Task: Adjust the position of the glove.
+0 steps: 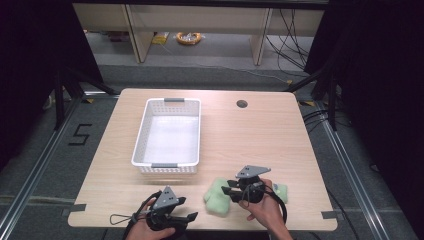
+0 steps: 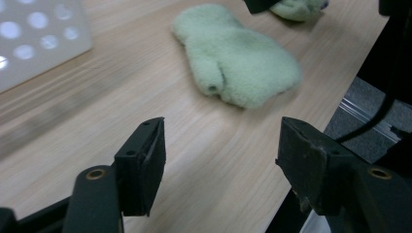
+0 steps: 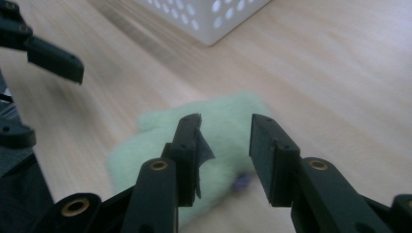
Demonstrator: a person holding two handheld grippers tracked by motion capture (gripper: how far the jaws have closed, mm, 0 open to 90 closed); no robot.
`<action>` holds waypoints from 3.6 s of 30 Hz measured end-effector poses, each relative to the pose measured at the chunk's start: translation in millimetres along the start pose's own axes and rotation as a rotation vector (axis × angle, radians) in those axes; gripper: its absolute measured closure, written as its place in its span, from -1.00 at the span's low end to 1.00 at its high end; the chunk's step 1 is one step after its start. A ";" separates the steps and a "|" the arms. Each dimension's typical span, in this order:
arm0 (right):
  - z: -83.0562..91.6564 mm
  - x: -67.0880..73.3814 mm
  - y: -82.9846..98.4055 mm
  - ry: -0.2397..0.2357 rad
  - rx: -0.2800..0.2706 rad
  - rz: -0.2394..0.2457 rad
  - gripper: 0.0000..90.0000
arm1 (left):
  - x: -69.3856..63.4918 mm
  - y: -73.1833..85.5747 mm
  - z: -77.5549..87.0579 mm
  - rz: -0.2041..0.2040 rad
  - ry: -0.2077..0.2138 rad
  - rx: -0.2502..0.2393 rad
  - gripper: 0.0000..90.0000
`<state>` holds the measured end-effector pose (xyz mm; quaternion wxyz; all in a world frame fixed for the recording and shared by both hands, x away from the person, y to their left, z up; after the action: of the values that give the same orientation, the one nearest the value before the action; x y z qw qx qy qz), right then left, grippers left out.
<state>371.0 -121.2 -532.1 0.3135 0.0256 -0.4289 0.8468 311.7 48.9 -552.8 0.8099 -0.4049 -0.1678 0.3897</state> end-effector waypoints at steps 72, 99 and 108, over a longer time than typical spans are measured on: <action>100.9 -43.7 47.9 0.202 0.036 -0.020 0.34 | 9.9 -23.0 -17.1 -0.184 -0.065 0.087 -0.14; 85.3 -65.0 75.9 0.188 0.121 -0.044 0.40 | 10.1 -1.8 -2.9 -0.074 -0.034 0.113 -0.45; 81.0 -66.6 79.7 0.176 0.101 -0.061 0.66 | 10.0 2.4 1.1 -0.044 -0.032 0.099 -0.45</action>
<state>362.1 -250.0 -558.4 0.3739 -0.0204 -0.3555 0.8564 316.3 58.1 -554.4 0.8346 -0.3541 -0.1700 0.3862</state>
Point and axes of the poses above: each handheld gripper's, and its own axes: z roughly backward along the jaws, y roughly out of its underside, x roughly to its left, the point moved 8 cm from there along -z, roughly forward along the jaws, and after that the axes turned 14 degrees about -y, right-handed, at the moved point
